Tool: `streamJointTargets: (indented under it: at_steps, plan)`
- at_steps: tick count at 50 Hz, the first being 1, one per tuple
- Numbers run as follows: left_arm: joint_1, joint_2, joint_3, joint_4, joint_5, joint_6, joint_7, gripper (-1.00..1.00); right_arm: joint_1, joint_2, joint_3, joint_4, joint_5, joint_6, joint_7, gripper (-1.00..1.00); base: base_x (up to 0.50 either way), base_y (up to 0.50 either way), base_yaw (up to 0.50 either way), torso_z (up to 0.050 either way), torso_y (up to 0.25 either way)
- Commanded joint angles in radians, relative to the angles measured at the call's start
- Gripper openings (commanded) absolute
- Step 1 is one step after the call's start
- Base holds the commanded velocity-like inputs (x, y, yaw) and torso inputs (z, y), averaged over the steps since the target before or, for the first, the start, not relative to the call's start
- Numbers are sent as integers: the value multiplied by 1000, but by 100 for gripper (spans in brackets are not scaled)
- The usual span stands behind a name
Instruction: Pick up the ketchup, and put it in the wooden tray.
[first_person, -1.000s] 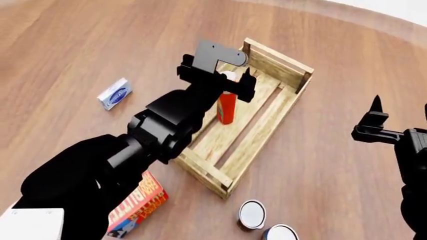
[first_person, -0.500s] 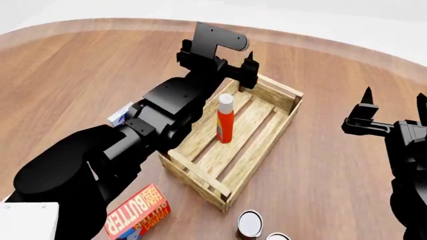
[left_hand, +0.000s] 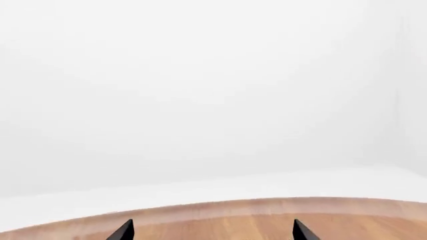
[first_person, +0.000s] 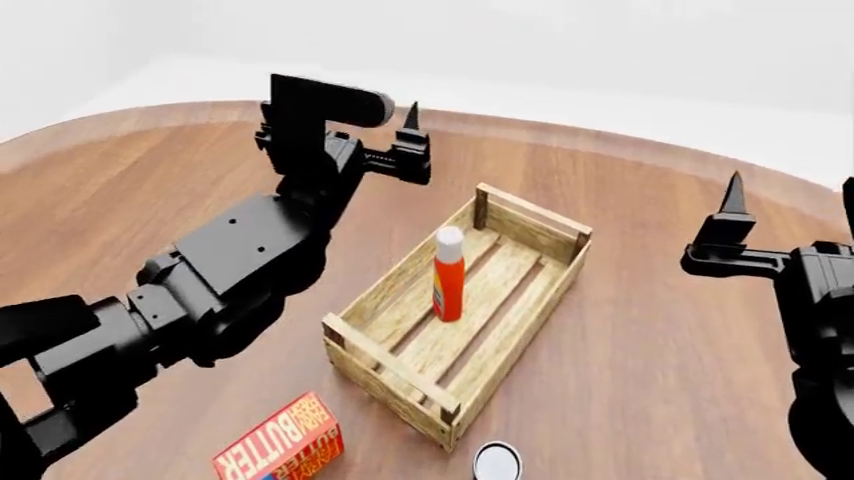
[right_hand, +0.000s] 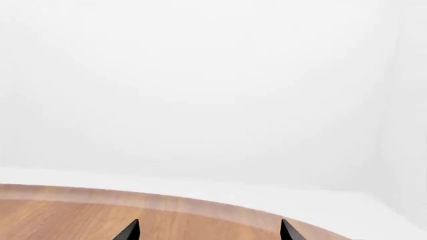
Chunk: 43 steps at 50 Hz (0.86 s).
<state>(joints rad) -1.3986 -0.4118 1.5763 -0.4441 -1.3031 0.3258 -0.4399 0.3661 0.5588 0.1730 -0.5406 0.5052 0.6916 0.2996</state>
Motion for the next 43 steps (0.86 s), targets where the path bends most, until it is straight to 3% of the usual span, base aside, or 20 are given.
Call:
streamJointTargets:
  at_steps: [1,17,29,43]
  plan:
    - [142,-278,35,351,86,106,-242,100,-42,7,-34,-80,-32,-1,25,100,0,0,0,-11,137]
    - [324,-477,39,538,173,242,-488,100,-202,-35,-40,-214,-84,-57,90,100,0,0,0,-4,39]
    - [370,-522,25,566,224,291,-572,100,-336,-79,-14,-247,-103,-121,114,100,0,0,0,0,0]
    - [395,-531,19,549,235,304,-585,100,-376,-92,-14,-250,-107,-137,123,100,0,0,0,0,0]
